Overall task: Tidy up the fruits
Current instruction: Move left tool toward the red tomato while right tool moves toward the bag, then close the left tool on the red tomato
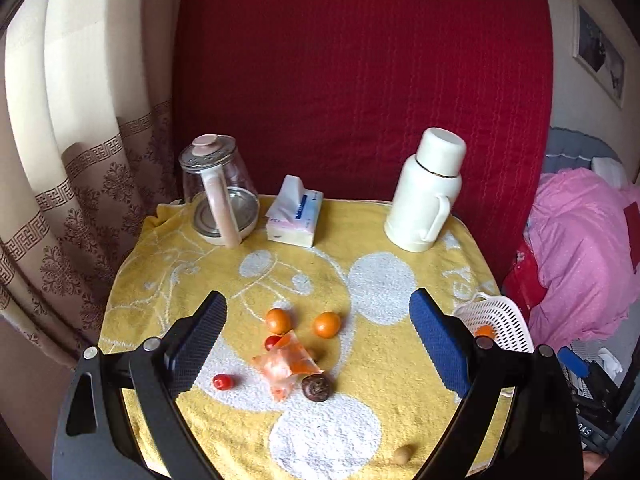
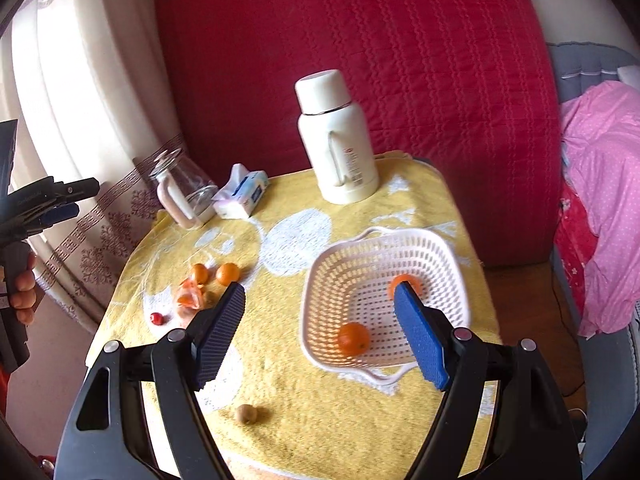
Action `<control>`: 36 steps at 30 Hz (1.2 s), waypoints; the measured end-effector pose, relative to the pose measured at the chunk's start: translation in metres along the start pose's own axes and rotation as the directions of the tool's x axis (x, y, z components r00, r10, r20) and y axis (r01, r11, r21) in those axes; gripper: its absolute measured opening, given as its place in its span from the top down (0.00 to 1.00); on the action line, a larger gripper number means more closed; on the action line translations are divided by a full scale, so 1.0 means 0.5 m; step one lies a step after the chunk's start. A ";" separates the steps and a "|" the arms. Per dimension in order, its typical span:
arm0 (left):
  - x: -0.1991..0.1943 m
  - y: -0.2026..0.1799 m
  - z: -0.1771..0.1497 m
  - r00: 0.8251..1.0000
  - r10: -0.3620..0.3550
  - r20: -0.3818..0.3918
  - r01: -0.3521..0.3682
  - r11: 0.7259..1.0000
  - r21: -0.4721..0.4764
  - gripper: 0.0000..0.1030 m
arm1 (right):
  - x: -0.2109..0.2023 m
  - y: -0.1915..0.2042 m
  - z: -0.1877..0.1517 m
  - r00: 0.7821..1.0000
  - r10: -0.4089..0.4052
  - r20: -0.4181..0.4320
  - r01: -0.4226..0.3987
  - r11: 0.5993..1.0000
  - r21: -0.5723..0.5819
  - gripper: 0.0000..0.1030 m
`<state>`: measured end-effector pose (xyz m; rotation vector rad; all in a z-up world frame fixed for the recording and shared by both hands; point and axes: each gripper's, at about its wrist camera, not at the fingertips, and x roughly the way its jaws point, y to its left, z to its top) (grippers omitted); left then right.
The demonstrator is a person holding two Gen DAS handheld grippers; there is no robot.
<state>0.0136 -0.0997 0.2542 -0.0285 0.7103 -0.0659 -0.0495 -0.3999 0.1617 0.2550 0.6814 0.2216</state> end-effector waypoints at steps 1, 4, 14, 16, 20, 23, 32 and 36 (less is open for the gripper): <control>0.001 0.019 -0.006 1.000 0.011 -0.006 -0.011 1.000 -0.010 0.11 | 0.006 0.011 -0.002 1.000 0.006 -0.005 -0.006 1.000 -0.006 0.24; 0.009 0.071 -0.026 0.999 0.040 -0.028 -0.041 0.998 -0.037 0.11 | 0.023 0.049 -0.009 0.999 0.027 -0.026 -0.028 0.999 -0.025 0.24; 0.079 0.187 -0.100 0.991 0.067 -0.119 -0.076 0.995 -0.070 0.12 | 0.085 0.157 -0.029 0.992 0.072 -0.103 -0.080 0.994 -0.079 0.24; 0.100 0.202 -0.116 0.988 0.056 -0.144 -0.067 0.995 -0.073 0.16 | 0.098 0.174 -0.033 0.990 0.071 -0.121 -0.081 0.993 -0.084 0.24; 0.147 0.229 -0.145 0.980 0.042 -0.193 -0.058 0.995 -0.077 0.21 | 0.115 0.200 -0.045 0.987 0.061 -0.149 -0.075 0.993 -0.092 0.24; 0.181 0.244 -0.167 0.973 0.021 -0.230 -0.040 0.996 -0.079 0.25 | 0.130 0.215 -0.054 0.984 0.046 -0.172 -0.063 0.993 -0.095 0.24; 0.274 0.273 -0.233 0.945 -0.033 -0.326 0.005 0.996 -0.088 0.37 | 0.180 0.252 -0.081 0.971 0.006 -0.238 -0.031 0.994 -0.100 0.24; 0.309 0.285 -0.251 0.933 -0.061 -0.354 0.029 0.995 -0.098 0.44 | 0.201 0.271 -0.092 0.964 -0.003 -0.265 -0.026 0.994 -0.106 0.24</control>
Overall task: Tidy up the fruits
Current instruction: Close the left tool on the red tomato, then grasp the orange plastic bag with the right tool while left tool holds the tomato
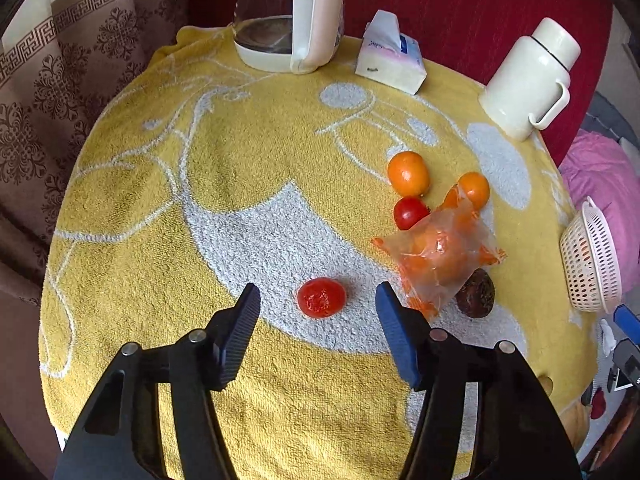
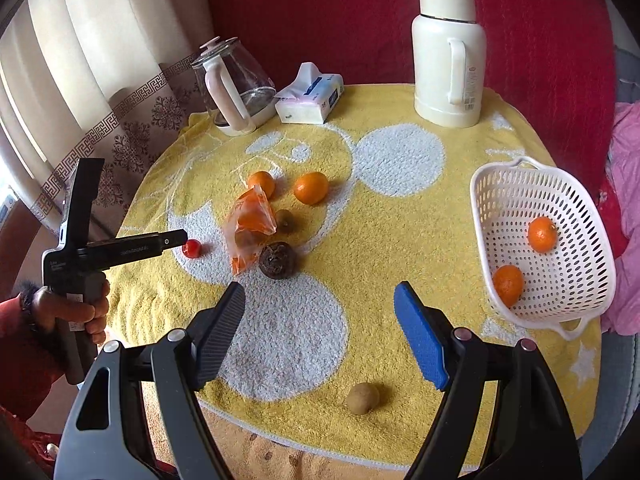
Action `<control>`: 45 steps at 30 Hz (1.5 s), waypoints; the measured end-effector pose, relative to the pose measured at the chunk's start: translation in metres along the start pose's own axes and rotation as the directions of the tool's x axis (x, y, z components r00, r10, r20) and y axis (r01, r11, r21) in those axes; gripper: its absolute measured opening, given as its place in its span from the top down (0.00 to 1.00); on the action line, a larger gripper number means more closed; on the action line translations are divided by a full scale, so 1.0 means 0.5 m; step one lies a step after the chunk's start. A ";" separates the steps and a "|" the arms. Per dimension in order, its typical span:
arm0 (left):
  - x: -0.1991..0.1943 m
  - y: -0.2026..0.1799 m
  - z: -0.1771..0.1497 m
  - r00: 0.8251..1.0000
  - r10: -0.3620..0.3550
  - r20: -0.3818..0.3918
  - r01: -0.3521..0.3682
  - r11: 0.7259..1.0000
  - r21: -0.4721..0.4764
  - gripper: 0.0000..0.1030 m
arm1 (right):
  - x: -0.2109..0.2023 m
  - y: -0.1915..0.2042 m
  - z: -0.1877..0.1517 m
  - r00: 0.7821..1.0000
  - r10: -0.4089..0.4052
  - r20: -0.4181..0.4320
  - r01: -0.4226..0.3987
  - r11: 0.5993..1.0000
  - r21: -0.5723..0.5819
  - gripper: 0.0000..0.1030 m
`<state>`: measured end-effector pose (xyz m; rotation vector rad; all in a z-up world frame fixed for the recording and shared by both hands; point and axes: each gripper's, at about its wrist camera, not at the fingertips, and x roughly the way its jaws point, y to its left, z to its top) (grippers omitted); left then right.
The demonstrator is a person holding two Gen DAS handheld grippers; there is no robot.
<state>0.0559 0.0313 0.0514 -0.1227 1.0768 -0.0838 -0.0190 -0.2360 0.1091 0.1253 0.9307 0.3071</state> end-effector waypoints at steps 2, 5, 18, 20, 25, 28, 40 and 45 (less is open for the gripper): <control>0.017 0.005 0.000 1.000 -0.017 -0.014 0.017 1.000 0.002 0.48 | 0.011 0.010 0.000 1.000 -0.003 -0.012 0.003 1.000 -0.003 0.24; 0.037 0.009 -0.001 0.999 -0.038 -0.032 0.038 0.999 0.002 0.53 | 0.026 0.022 0.000 1.000 -0.004 -0.027 0.004 1.000 -0.006 0.24; 0.052 0.027 0.006 0.995 -0.092 -0.048 0.092 0.996 0.014 0.71 | 0.099 0.069 0.025 0.998 0.011 -0.061 -0.012 1.000 -0.021 0.24; 0.037 0.035 0.010 0.995 -0.098 -0.036 0.098 0.995 0.011 0.71 | 0.112 0.077 0.033 0.998 0.018 -0.059 -0.019 0.999 -0.030 0.24; -0.003 0.050 0.022 0.995 -0.097 -0.002 0.097 0.995 0.008 0.71 | 0.153 0.092 0.062 0.997 0.048 -0.060 -0.050 0.998 -0.030 0.24; -0.027 0.062 0.028 0.996 -0.091 0.018 0.091 0.996 -0.003 0.71 | 0.182 0.105 0.083 0.997 0.051 -0.052 -0.054 0.997 -0.049 0.24; -0.076 0.100 0.029 0.996 -0.068 0.052 0.070 0.997 -0.041 0.71 | 0.297 0.170 0.126 0.996 0.043 -0.081 -0.055 0.986 -0.158 0.24; -0.081 0.110 0.023 0.997 -0.059 0.053 0.062 0.996 -0.057 0.71 | 0.323 0.184 0.113 0.996 -0.006 -0.087 -0.013 0.976 -0.216 0.24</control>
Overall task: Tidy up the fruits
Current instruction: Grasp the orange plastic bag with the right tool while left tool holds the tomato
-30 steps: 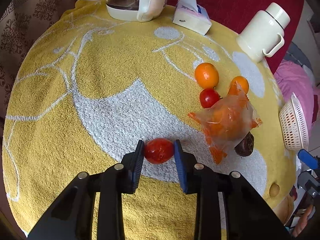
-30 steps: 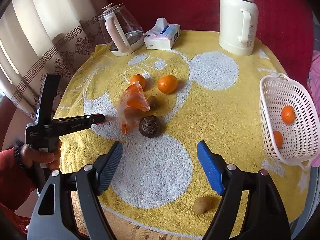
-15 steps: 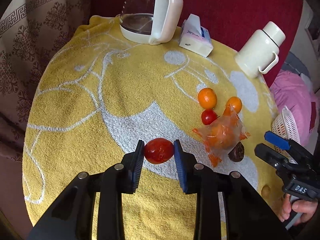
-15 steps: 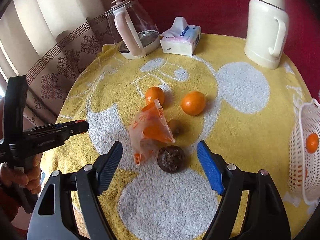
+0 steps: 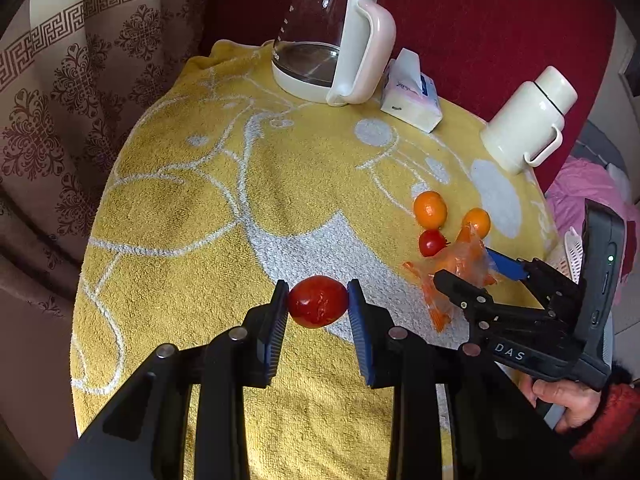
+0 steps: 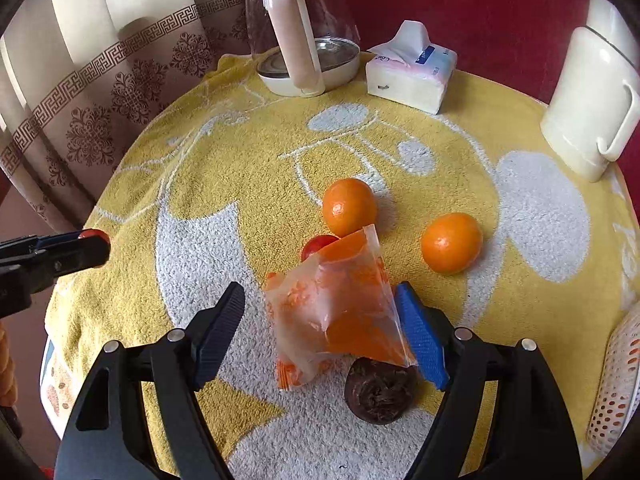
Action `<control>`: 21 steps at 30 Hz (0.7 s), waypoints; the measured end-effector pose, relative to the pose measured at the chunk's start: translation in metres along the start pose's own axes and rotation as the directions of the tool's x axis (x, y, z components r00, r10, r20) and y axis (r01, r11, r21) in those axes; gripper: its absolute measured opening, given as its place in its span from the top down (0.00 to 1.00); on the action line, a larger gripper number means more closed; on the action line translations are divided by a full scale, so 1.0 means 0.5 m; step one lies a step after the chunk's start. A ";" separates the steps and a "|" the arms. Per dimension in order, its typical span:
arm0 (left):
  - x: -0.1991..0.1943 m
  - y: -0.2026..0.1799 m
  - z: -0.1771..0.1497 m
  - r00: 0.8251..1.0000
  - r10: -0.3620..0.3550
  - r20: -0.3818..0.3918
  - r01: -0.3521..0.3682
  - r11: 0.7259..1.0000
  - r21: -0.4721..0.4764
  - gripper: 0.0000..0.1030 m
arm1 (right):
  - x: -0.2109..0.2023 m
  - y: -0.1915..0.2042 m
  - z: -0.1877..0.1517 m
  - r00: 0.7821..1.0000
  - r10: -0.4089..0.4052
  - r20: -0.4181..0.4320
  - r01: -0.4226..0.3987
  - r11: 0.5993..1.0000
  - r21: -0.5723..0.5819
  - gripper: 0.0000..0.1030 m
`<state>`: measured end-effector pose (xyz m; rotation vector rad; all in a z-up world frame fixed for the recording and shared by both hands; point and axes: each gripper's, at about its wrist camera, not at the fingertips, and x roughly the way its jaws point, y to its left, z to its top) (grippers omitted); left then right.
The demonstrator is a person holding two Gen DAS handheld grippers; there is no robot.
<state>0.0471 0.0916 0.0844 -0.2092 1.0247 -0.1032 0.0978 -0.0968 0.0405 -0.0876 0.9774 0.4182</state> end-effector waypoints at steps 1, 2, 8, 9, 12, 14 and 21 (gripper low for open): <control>-0.001 0.001 -0.002 1.000 0.000 0.000 0.000 1.000 -0.002 0.71 | 0.002 0.004 -0.001 1.000 -0.009 0.003 0.010 1.000 -0.017 0.24; -0.001 0.001 -0.003 1.000 0.002 -0.001 -0.002 1.000 -0.003 0.71 | 0.005 0.009 -0.002 1.000 -0.025 0.002 0.025 0.999 -0.039 0.24; -0.011 0.000 -0.007 1.000 0.008 0.006 -0.008 1.000 -0.012 0.71 | 0.007 0.017 -0.007 0.997 -0.082 0.011 0.083 0.992 -0.099 0.38; -0.014 -0.001 -0.006 1.000 0.008 0.009 -0.008 1.000 -0.012 0.71 | 0.005 0.014 -0.008 0.997 -0.077 0.009 0.077 0.992 -0.096 0.38; -0.021 -0.002 -0.006 1.000 0.011 0.016 -0.011 1.000 -0.014 0.71 | -0.004 0.001 -0.011 0.999 -0.053 0.002 0.053 0.996 -0.068 0.42; -0.026 -0.005 -0.007 1.000 0.014 0.021 -0.013 1.000 -0.015 0.71 | -0.012 -0.012 -0.014 1.000 -0.029 -0.003 0.029 0.999 -0.032 0.43; -0.043 -0.026 -0.014 0.999 0.019 0.031 -0.018 1.000 -0.009 0.71 | -0.067 -0.048 -0.028 0.999 0.047 0.019 -0.049 0.996 0.077 0.43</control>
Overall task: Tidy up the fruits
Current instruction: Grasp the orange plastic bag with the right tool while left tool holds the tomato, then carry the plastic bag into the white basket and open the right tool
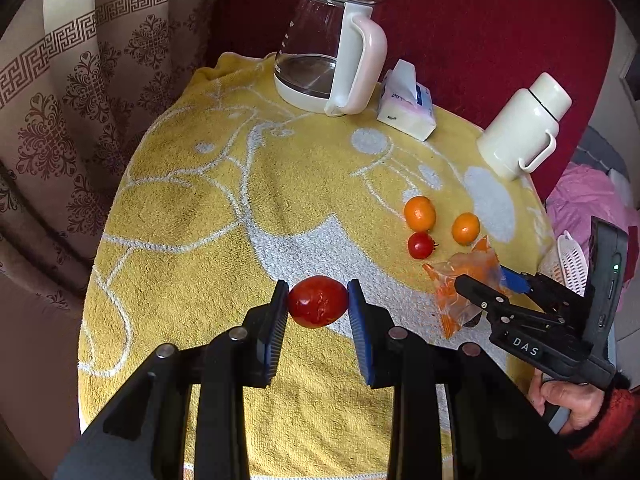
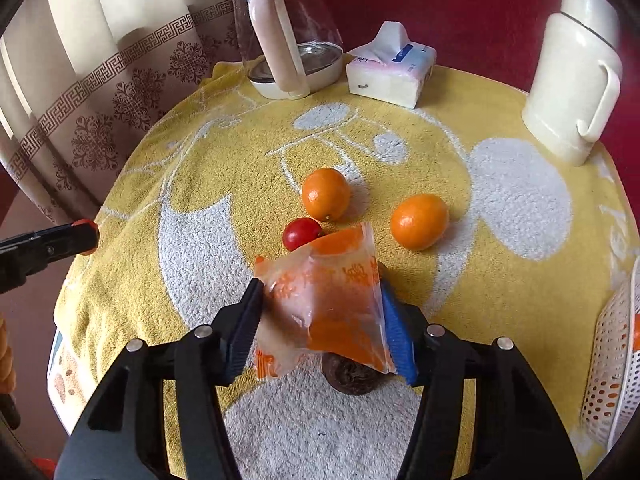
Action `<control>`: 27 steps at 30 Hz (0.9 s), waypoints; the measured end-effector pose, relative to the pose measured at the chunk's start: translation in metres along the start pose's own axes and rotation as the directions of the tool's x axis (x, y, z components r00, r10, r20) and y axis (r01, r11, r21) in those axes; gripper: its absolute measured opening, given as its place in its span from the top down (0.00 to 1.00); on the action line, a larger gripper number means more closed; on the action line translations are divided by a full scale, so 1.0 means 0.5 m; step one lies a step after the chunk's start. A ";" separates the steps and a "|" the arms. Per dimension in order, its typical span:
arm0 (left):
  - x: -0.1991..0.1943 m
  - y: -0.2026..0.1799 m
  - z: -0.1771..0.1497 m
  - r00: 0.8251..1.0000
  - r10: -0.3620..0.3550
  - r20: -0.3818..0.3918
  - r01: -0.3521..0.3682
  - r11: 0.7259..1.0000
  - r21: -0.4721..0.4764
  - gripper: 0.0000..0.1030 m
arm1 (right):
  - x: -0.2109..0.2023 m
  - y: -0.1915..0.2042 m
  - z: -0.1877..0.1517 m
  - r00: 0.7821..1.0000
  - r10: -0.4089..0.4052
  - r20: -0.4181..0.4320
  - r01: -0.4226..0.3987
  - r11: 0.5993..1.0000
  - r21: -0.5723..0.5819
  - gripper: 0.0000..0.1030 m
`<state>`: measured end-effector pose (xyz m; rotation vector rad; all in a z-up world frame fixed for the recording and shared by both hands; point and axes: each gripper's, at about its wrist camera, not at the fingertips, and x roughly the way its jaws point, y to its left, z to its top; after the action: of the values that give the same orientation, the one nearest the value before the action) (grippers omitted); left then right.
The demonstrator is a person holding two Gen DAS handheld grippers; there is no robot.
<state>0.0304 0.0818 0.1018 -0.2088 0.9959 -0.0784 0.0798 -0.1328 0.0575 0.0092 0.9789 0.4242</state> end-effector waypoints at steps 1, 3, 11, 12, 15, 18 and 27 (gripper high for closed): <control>-0.003 -0.004 -0.002 1.000 0.001 0.001 -0.001 1.000 0.002 0.71 | -0.009 -0.005 -0.002 1.000 0.010 0.002 -0.010 1.000 0.014 0.43; -0.009 -0.013 -0.006 1.000 0.002 0.004 -0.002 1.000 0.004 0.71 | -0.026 -0.015 -0.006 1.000 0.028 0.007 -0.029 0.999 0.038 0.43; -0.046 -0.049 -0.026 1.000 0.009 0.027 -0.009 1.000 0.008 0.71 | -0.096 -0.060 -0.024 0.996 0.073 0.042 -0.077 0.990 0.114 0.43; -0.050 -0.054 -0.028 0.999 0.011 0.030 -0.011 1.000 0.007 0.71 | -0.106 -0.065 -0.026 0.996 0.075 0.048 -0.081 0.990 0.120 0.43; -0.066 -0.068 -0.038 0.999 0.015 0.039 -0.016 1.000 0.007 0.71 | -0.134 -0.080 -0.035 0.995 0.076 0.063 -0.083 0.989 0.123 0.43; -0.080 -0.084 -0.049 0.999 0.021 0.047 -0.022 1.000 0.005 0.71 | -0.161 -0.094 -0.046 0.994 0.077 0.078 -0.086 0.988 0.126 0.43; -0.130 -0.146 -0.072 0.995 0.027 0.094 -0.028 1.000 0.012 0.71 | -0.253 -0.158 -0.081 0.989 0.058 0.132 -0.079 0.985 0.155 0.43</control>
<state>-0.0331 0.0158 0.1519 -0.1852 0.9043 -0.0500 0.0132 -0.2573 0.1202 0.2131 0.8860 0.4025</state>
